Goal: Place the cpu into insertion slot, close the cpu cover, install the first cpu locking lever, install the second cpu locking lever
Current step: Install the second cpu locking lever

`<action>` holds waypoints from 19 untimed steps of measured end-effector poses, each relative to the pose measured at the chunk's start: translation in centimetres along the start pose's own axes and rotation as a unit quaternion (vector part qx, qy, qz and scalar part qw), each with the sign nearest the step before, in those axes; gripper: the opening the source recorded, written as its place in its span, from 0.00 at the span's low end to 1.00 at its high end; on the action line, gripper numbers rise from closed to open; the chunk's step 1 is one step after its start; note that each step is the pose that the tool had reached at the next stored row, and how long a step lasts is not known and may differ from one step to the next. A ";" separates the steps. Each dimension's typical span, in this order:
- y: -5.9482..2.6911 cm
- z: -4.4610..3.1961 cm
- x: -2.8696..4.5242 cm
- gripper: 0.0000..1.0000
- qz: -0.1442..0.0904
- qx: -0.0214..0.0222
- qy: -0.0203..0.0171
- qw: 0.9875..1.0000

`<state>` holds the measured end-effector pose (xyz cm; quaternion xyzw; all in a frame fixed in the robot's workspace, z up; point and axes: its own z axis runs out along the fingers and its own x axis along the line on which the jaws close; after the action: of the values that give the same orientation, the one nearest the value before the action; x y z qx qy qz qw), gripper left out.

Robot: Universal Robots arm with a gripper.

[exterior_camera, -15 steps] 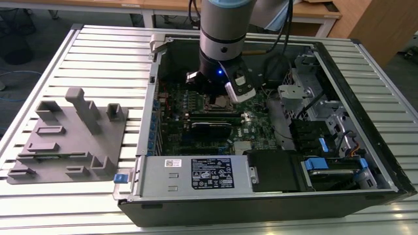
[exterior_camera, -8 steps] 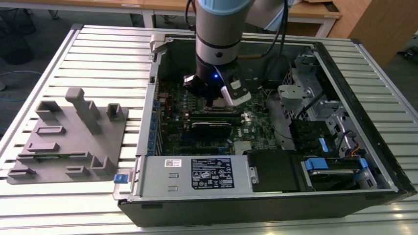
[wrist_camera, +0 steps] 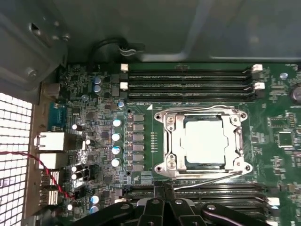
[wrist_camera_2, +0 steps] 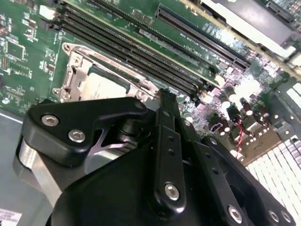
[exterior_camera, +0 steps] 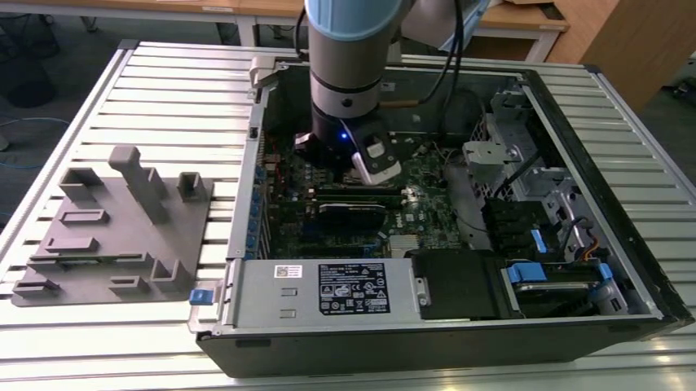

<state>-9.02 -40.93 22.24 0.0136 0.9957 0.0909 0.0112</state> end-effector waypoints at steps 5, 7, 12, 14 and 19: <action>0.03 0.70 0.02 0.11 0.000 -0.001 0.000 1.000; 0.13 0.82 0.03 0.11 0.001 -0.003 0.000 1.000; 0.29 1.38 0.04 0.11 0.001 -0.005 0.000 1.000; 0.25 1.73 0.05 0.11 0.001 -0.005 0.000 1.000; 0.18 2.19 0.06 0.11 0.001 -0.006 0.000 1.000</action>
<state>-9.03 -40.35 20.13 0.0141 0.9951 0.0967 0.0112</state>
